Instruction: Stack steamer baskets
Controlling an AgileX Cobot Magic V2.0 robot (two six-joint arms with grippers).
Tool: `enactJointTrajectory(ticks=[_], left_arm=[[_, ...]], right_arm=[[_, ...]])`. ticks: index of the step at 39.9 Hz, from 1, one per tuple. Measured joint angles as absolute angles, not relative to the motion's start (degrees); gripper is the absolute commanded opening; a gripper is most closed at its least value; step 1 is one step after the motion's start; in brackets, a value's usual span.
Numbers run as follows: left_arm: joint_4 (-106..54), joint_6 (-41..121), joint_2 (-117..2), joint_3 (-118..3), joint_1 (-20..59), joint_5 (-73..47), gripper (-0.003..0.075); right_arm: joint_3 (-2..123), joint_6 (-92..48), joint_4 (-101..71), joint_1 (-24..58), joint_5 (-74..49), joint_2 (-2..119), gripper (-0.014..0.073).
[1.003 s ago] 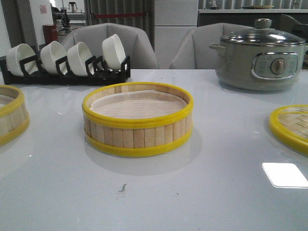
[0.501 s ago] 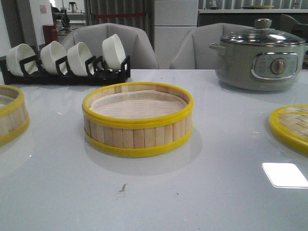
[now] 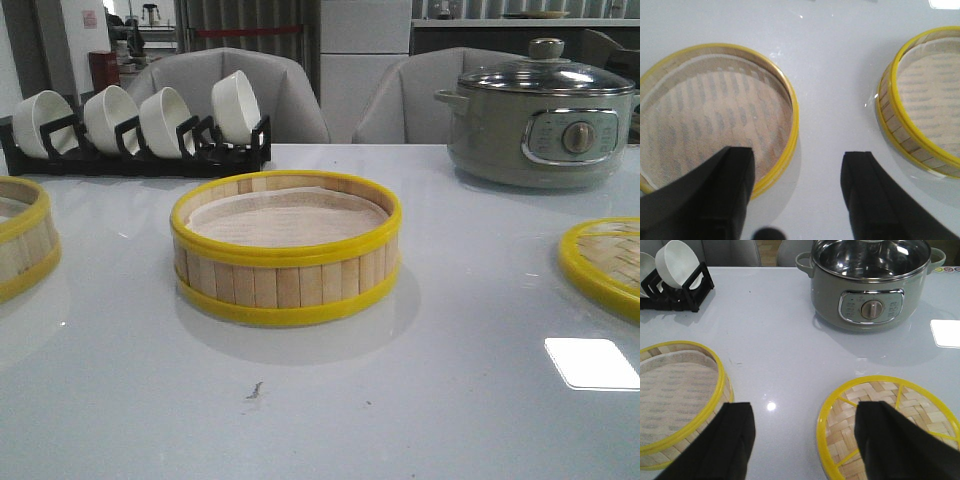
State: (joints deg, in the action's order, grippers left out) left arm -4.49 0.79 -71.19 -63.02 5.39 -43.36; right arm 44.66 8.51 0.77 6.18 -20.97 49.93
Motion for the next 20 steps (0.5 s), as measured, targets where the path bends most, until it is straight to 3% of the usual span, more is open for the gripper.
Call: enactJointTrajectory(ticks=[20], left_arm=[[-5.3, 0.8, -88.1, -63.2, 5.4, -35.9, 0.0452]], right_arm=[[44.7, 8.5, 0.8, 6.2, -22.6, 49.9, 0.0539]])
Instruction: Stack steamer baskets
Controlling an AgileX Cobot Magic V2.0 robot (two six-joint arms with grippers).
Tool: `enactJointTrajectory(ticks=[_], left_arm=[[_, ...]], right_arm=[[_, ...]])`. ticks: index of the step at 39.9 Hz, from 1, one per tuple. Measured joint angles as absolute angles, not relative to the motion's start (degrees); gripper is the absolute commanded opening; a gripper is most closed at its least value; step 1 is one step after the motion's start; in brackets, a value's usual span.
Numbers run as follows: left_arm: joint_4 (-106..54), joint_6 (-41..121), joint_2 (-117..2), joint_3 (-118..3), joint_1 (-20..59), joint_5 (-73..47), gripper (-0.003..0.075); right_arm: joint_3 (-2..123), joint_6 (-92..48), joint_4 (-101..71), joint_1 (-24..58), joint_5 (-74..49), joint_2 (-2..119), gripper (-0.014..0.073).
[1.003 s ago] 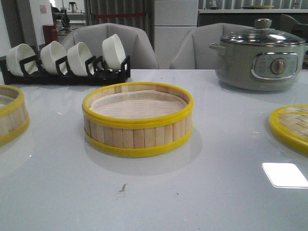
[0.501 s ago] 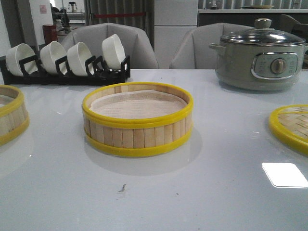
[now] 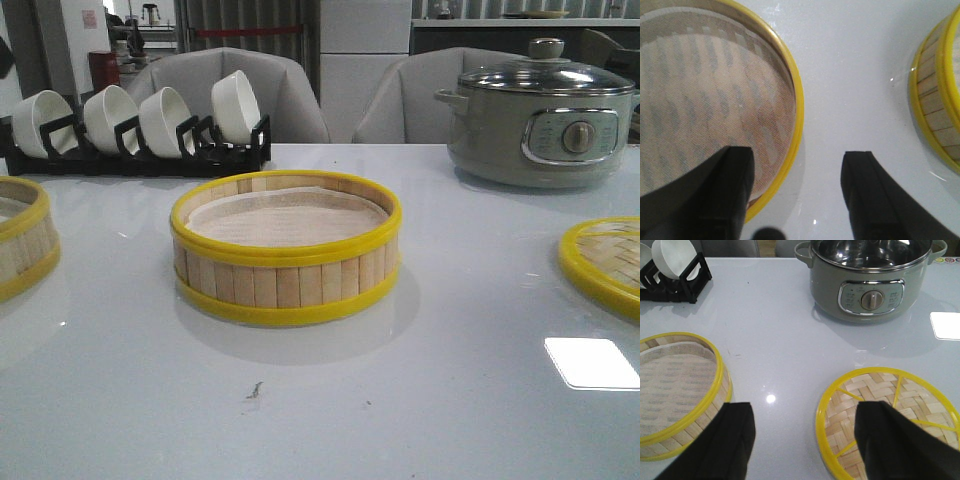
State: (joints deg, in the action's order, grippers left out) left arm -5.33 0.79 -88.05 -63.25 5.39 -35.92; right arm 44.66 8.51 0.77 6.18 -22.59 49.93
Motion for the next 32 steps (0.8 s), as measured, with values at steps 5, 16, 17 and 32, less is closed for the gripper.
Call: enactJointTrajectory(ticks=[5, 16, 17, 32], left_arm=[[-5.3, 0.8, -92.2, -64.8, 5.4, -35.0, 0.0451], [-5.3, 0.8, -99.1, -69.1, 5.7, -34.7, 0.0452], [-5.3, 0.8, -99.6, -69.5, 6.0, -34.6, 0.0452], [-5.1, 0.8, -105.4, -71.0, 8.9, -33.9, 0.0451]], right_arm=[[44.7, 8.5, 0.8, 6.2, -22.7, 49.9, 0.0539], [44.7, 8.5, 0.8, 6.2, -22.7, 49.9, 0.0539], [44.7, 8.5, 0.8, 6.2, -22.7, 49.9, 0.0539], [44.7, 8.5, 0.8, 6.2, -22.8, 49.9, 0.0539]])
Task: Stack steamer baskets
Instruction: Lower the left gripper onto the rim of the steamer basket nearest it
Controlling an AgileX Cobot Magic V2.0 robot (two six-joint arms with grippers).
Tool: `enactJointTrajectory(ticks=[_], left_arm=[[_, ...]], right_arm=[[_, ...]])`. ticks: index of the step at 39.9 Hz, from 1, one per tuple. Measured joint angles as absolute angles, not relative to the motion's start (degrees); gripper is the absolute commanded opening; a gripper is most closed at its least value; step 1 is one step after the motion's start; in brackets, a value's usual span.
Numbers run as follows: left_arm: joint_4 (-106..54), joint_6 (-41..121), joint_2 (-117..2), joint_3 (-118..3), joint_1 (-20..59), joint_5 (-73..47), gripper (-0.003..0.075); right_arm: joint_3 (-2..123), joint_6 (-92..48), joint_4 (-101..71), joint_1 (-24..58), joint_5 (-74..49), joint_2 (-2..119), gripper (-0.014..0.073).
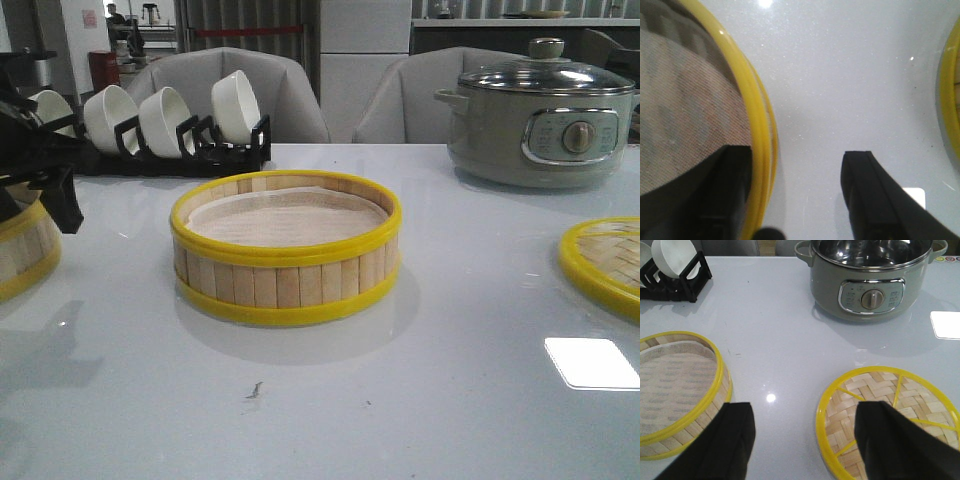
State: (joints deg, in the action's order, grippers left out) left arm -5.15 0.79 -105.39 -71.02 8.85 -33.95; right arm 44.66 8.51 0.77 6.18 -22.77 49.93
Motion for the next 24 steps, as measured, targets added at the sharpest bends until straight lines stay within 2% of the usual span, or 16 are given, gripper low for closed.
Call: enactJointTrajectory(ticks=[24], left_arm=[[-2.8, 0.8, -105.5, -71.2, 9.3, -34.6, 0.0430]], right_arm=[[44.7, 8.5, 0.8, 6.2, -23.5, 49.9, 0.0539]])
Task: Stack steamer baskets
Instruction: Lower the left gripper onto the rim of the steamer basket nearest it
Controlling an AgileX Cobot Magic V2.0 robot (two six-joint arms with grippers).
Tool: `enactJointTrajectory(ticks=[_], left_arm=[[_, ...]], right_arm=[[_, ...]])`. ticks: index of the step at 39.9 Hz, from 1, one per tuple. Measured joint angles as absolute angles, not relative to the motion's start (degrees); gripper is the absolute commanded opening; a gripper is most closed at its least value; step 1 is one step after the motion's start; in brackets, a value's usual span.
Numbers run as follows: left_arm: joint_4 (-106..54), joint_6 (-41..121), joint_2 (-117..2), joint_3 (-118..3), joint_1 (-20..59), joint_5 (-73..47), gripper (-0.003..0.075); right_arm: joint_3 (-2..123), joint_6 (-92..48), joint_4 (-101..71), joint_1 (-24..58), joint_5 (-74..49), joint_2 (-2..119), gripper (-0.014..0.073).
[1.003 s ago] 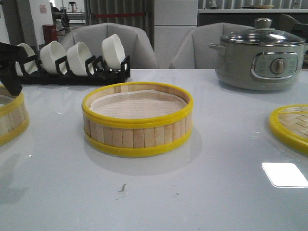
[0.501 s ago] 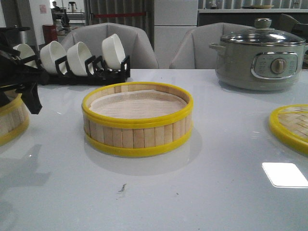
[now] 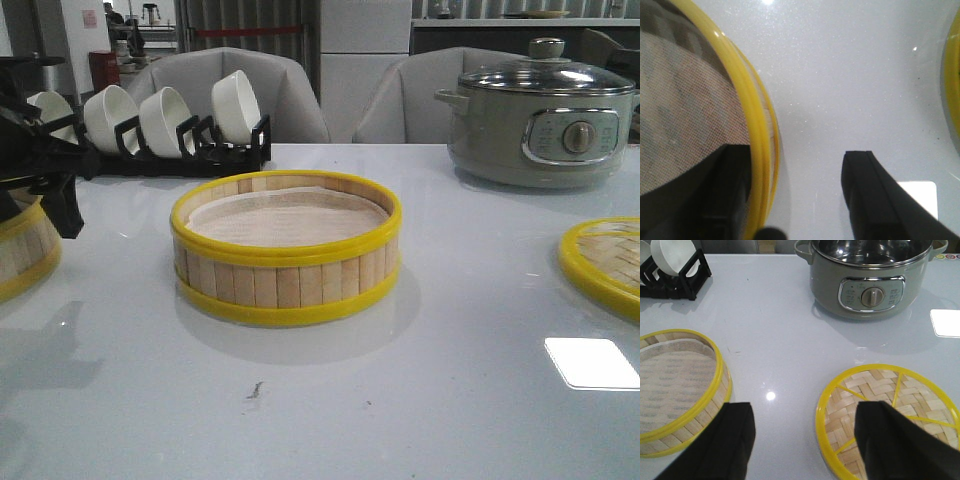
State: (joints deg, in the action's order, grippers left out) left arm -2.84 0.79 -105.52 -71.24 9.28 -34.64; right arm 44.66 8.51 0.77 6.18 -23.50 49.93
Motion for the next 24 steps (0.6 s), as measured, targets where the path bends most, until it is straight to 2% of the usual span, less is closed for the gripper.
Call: enactJointTrajectory(ticks=[24], left_arm=[[-2.0, 0.8, -105.5, -71.2, 7.1, -35.0, 0.0430]], right_arm=[[44.7, 8.5, 0.8, 6.2, -24.0, 49.9, 0.0539]])
